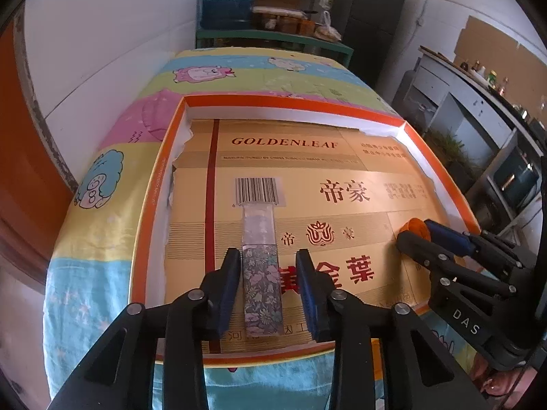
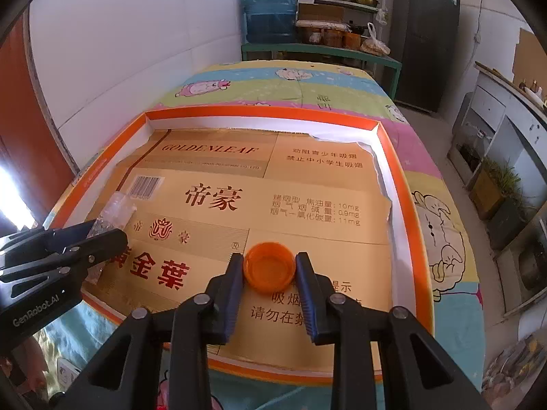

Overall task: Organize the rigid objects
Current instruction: 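Carry the clear container with the left tool while the right tool carries the orange cap over the tray, then open the left tool to drop the container while the right tool releases the cap into the tray, then withdraw both tools from the tray back toward the remaining items, then grasp the blue cap with the right tool while the left tool grasps the teal tube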

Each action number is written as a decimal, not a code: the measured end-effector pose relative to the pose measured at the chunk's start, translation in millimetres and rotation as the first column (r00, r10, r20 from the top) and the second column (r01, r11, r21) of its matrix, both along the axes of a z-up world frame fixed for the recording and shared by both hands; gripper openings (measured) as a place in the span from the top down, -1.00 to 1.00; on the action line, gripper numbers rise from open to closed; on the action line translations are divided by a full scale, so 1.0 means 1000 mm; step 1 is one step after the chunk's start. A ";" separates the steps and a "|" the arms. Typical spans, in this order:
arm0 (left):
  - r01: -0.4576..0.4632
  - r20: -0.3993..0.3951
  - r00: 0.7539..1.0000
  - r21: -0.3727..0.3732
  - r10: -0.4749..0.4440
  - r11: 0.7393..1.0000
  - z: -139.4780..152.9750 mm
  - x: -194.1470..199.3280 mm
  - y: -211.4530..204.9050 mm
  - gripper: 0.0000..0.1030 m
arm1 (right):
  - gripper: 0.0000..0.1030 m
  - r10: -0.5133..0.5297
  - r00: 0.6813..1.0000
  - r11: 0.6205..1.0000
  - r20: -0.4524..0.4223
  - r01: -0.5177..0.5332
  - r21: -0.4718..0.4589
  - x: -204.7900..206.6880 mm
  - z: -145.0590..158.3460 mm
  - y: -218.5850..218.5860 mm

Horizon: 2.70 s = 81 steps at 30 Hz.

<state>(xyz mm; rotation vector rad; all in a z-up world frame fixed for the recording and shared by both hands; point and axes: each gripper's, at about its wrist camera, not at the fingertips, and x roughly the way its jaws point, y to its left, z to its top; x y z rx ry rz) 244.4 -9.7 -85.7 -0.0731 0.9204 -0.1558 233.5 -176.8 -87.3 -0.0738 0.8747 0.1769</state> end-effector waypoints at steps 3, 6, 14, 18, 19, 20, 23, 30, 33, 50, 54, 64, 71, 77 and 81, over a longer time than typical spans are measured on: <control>-0.006 -0.002 1.000 0.022 0.006 1.000 0.000 -0.001 -0.001 0.32 | 0.26 -0.003 1.000 1.000 0.007 0.004 -0.014 -0.002 -0.001 0.001; 0.006 0.006 1.000 -0.008 -0.006 1.000 0.002 -0.004 0.000 0.32 | 0.05 -0.007 1.000 1.000 0.016 0.007 -0.006 -0.005 0.001 -0.001; 0.052 0.100 0.994 -0.080 -0.044 0.995 0.026 -0.027 0.005 0.19 | 0.04 -0.030 0.999 0.999 0.034 0.029 0.024 -0.020 0.011 -0.011; 0.074 0.121 0.991 -0.084 -0.064 0.994 0.039 -0.042 0.005 0.20 | 0.04 -0.026 0.998 0.998 0.053 0.024 0.051 -0.036 0.020 -0.013; 0.077 0.121 0.990 -0.084 -0.067 0.993 0.042 -0.046 0.005 0.20 | 0.04 -0.025 0.998 0.998 0.057 0.021 0.058 -0.041 0.022 -0.013; 0.077 0.123 0.990 -0.076 -0.067 0.994 0.045 -0.052 0.005 0.20 | 0.04 -0.023 0.998 0.998 0.059 0.020 0.063 -0.045 0.023 -0.013; 0.077 0.141 0.988 -0.056 -0.069 0.995 0.052 -0.069 0.003 0.20 | 0.04 -0.016 0.998 0.997 0.069 0.011 0.081 -0.059 0.028 -0.010; 0.054 0.144 0.988 -0.048 -0.046 0.997 0.064 -0.104 0.007 0.19 | 0.04 -0.016 0.996 0.996 0.093 0.007 0.091 -0.093 0.039 -0.006; 0.052 0.165 0.985 -0.052 -0.042 0.997 0.070 -0.120 0.010 0.19 | 0.04 -0.023 0.995 0.995 0.096 0.013 0.099 -0.105 0.043 -0.006; 0.064 0.189 0.981 -0.066 -0.050 0.996 0.071 -0.182 0.030 0.19 | 0.04 0.039 0.998 0.991 0.048 -0.044 0.123 -0.177 0.038 0.006; 0.081 0.186 0.981 -0.087 -0.063 0.993 0.065 -0.191 0.032 0.19 | 0.04 0.092 0.995 0.988 0.040 -0.096 0.120 -0.196 0.031 0.010; 0.101 0.185 0.979 -0.099 -0.081 0.990 0.051 -0.218 0.038 0.19 | 0.03 0.267 0.963 0.958 0.039 -0.270 0.095 -0.247 0.016 0.038; 0.110 0.174 0.981 -0.106 -0.091 0.988 0.041 -0.231 0.041 0.19 | 0.03 0.304 0.953 0.949 0.016 -0.304 0.079 -0.257 0.002 0.049; 0.126 0.160 0.981 -0.122 -0.105 0.984 0.032 -0.235 0.042 0.19 | 0.03 0.296 0.955 0.950 0.001 -0.294 0.104 -0.254 -0.006 0.048; 0.156 0.145 0.980 -0.113 -0.139 0.981 0.026 -0.236 0.037 0.19 | 0.41 0.300 0.954 0.951 0.001 -0.300 0.076 -0.257 -0.007 0.051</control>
